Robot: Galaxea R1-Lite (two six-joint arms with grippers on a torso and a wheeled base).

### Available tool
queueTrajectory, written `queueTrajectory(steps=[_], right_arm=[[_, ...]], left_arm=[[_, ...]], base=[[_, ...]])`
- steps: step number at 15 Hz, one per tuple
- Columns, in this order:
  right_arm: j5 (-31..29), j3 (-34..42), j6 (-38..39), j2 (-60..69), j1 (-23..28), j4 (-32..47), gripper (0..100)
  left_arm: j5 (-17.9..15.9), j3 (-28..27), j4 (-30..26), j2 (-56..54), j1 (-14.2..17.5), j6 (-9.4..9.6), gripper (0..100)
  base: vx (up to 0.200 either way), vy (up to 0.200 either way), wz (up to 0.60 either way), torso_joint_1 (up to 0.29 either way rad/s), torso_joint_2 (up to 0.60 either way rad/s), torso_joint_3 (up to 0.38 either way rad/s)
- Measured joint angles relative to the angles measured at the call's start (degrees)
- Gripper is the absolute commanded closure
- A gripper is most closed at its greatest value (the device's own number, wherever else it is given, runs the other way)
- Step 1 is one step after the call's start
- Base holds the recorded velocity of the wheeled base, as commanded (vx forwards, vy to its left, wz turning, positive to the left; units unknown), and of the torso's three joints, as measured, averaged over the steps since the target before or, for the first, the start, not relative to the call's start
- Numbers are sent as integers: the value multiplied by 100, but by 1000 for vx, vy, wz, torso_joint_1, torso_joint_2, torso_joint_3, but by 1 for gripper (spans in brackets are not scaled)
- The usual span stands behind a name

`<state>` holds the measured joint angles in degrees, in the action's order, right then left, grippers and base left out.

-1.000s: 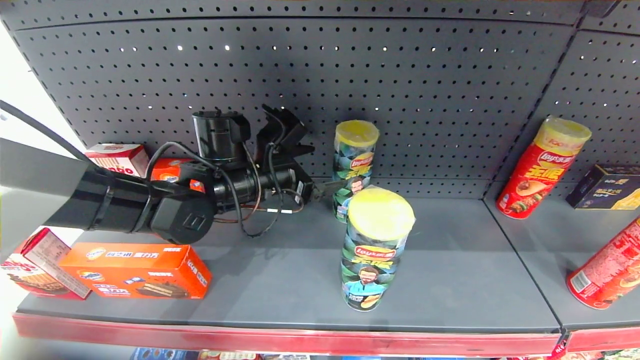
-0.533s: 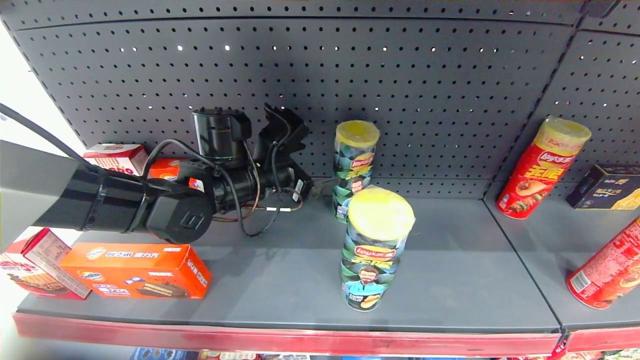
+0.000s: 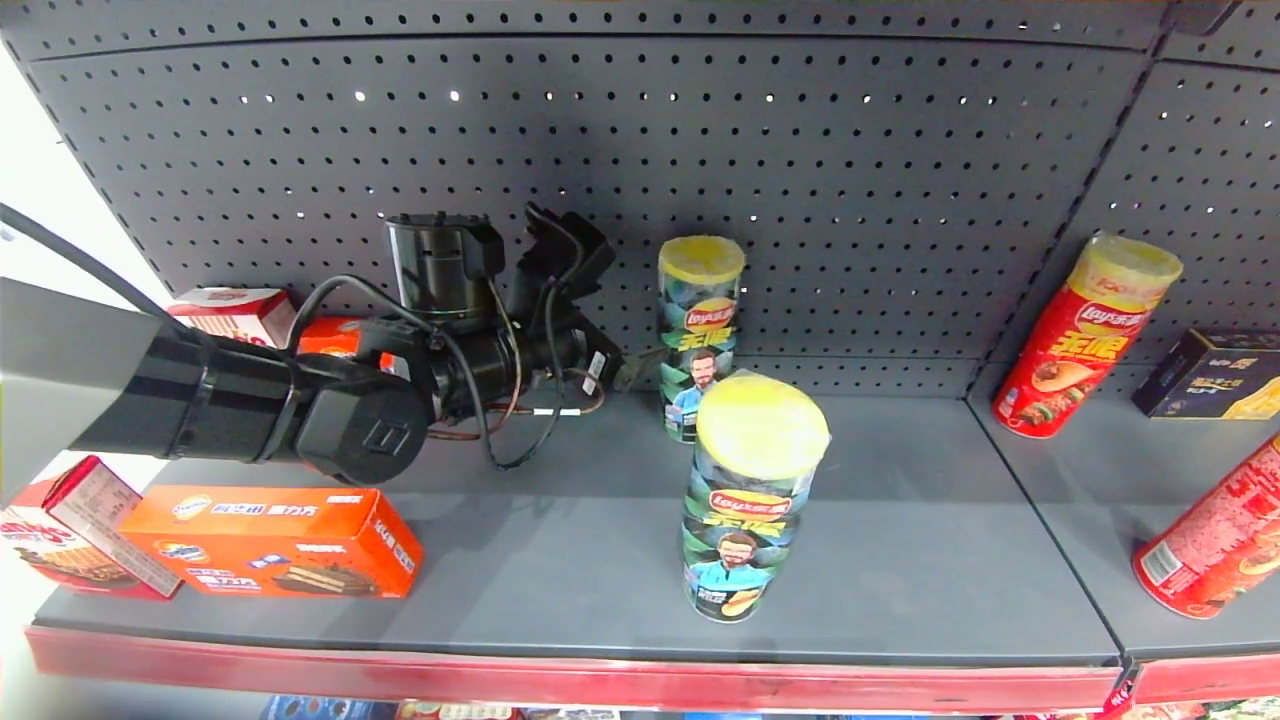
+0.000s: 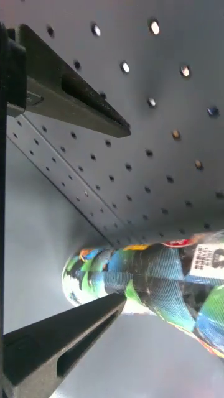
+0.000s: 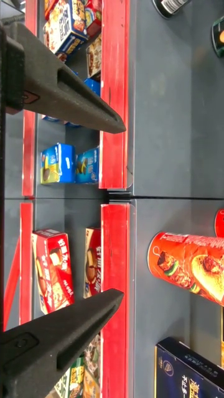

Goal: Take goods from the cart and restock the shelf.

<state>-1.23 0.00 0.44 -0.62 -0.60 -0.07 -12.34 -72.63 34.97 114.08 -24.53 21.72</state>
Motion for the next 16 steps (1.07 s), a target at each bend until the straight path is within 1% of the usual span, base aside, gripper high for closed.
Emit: queueTrajectory(steps=[5,7,10,11,14,16], right_arm=[[1,0,0,0,0,0,0],[0,0,0,0,0,0,0],[1,0,-1,0,0,0,0],[0,0,0,0,0,0,0],[1,0,0,0,0,0,0],[0,0,0,0,0,0,0]], left_arm=[[197,-99,-2,63,20,0,0],[288,-52,0,61,6,-2,0],[534,119,0,-61,-20,-7,0],[703,266,5,-197,-38,-9,0],[1421,745,105,-542,-155,4,0],[1746,990,389,-639,-286,6,0]], base=[[0,0,0,0,0,0],[0,0,0,0,0,0],[0,0,0,0,0,0],[0,0,0,0,0,0],[0,0,0,0,0,0],[0,0,0,0,0,0]])
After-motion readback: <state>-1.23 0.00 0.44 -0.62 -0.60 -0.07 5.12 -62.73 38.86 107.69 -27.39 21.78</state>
